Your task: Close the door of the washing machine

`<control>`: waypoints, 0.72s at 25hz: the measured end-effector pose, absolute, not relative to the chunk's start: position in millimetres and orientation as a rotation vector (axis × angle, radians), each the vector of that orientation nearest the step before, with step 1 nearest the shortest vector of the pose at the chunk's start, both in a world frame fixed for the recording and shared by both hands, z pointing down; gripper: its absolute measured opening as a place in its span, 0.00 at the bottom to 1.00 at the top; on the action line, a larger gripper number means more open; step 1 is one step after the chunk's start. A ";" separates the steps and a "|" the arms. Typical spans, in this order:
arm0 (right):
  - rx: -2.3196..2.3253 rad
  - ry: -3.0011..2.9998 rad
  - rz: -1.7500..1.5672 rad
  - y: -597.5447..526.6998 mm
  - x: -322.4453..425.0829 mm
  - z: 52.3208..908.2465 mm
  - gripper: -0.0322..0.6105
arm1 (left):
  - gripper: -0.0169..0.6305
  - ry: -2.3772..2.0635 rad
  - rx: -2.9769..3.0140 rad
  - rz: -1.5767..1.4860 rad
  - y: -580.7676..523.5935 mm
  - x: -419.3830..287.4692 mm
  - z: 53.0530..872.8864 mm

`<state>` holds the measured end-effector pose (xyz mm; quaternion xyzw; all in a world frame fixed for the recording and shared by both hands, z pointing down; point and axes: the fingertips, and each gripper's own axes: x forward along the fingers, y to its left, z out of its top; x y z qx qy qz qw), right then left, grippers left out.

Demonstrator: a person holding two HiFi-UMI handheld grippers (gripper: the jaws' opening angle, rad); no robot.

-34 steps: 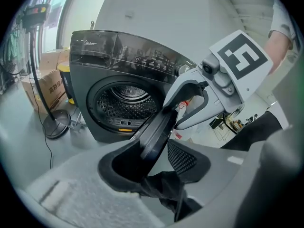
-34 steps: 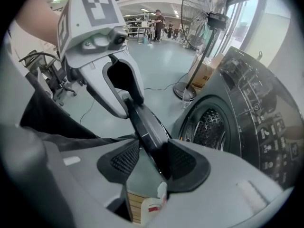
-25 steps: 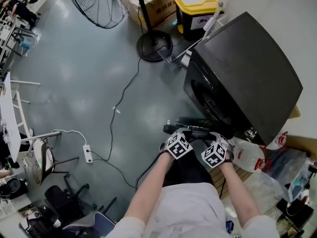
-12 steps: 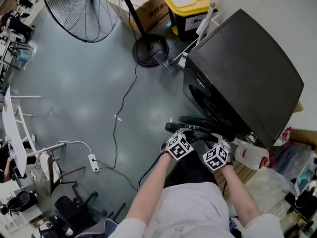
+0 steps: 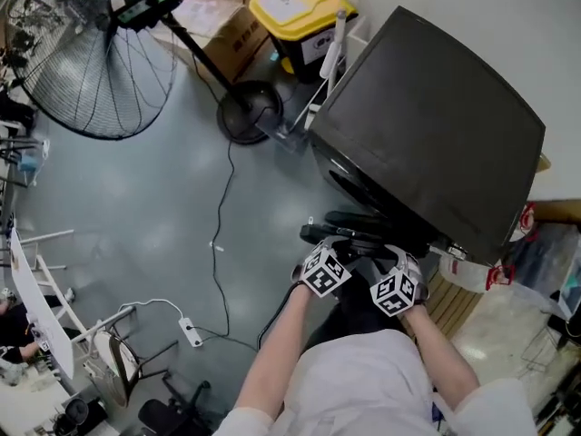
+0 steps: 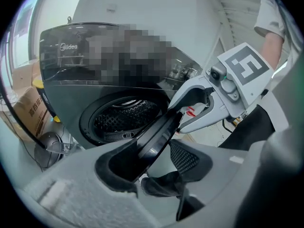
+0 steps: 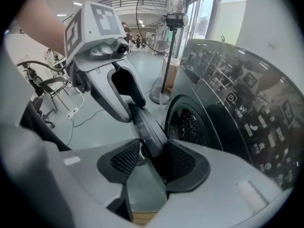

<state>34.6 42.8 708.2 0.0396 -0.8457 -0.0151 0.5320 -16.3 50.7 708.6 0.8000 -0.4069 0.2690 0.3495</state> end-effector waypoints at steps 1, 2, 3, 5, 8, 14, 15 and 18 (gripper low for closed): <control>0.109 -2.022 -0.034 39.4 33.4 708.2 0.33 | 0.36 -1.046 2.085 0.700 46.7 -18.0 708.3; 0.127 -2.029 -0.032 35.5 32.0 708.4 0.33 | 0.36 -1.037 2.099 0.703 42.2 -19.9 708.4; 0.145 -2.036 -0.029 31.6 30.3 708.6 0.33 | 0.36 -1.027 2.114 0.705 37.9 -21.9 709.2; 0.180 -2.045 -0.018 25.3 26.6 709.1 0.33 | 0.36 -1.005 2.135 0.712 31.0 -25.7 710.3; 0.232 -2.044 0.016 19.4 24.6 708.4 0.34 | 0.36 -0.981 2.152 0.733 22.7 -27.7 707.3; 0.325 -2.038 0.066 3.9 22.1 705.7 0.34 | 0.37 -0.972 2.166 0.768 4.0 -28.4 704.7; 0.338 -2.035 0.078 2.2 21.0 705.9 0.35 | 0.38 -0.980 2.164 0.772 1.2 -29.0 704.4; 0.376 -2.017 0.135 -3.8 16.9 705.7 0.35 | 0.39 -1.005 2.160 0.780 -8.1 -30.8 704.7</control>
